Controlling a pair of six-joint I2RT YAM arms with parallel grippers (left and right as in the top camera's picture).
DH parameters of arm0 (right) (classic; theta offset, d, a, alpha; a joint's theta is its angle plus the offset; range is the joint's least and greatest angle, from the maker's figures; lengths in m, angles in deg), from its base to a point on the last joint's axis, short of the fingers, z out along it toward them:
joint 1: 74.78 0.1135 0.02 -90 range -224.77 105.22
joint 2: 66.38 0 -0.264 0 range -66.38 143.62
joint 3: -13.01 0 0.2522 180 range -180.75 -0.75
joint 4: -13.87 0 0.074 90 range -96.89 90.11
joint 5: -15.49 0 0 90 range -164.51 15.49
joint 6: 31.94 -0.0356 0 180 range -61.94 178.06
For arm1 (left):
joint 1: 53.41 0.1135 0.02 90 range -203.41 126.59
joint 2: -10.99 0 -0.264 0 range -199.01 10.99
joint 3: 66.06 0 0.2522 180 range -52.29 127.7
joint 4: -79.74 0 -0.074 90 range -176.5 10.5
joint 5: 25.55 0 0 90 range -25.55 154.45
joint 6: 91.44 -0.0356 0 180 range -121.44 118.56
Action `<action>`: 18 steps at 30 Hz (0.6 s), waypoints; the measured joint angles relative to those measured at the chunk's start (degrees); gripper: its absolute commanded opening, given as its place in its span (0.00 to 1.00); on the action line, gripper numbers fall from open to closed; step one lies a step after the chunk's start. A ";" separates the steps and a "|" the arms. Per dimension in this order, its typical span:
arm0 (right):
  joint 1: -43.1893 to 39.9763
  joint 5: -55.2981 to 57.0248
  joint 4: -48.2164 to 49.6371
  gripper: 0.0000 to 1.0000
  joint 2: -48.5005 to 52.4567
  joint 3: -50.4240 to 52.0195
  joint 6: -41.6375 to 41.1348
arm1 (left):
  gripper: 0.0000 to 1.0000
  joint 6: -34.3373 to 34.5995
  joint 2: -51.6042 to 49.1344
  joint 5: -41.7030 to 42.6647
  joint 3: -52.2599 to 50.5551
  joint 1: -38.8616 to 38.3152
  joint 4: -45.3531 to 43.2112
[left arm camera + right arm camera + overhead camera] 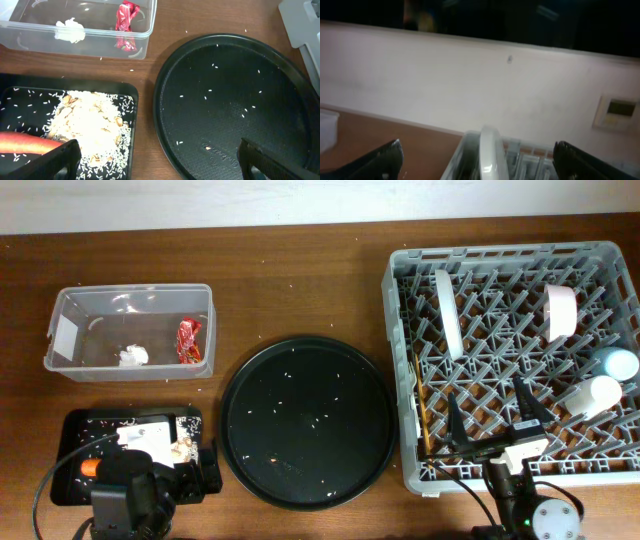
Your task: Sort waste into correct bins and load items into the dishwasher rack
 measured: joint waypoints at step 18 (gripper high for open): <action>0.00 9.57 -13.29 0.98 -0.15 5.86 -5.25 | 1.00 0.00 0.02 0.00 -0.02 0.00 0.00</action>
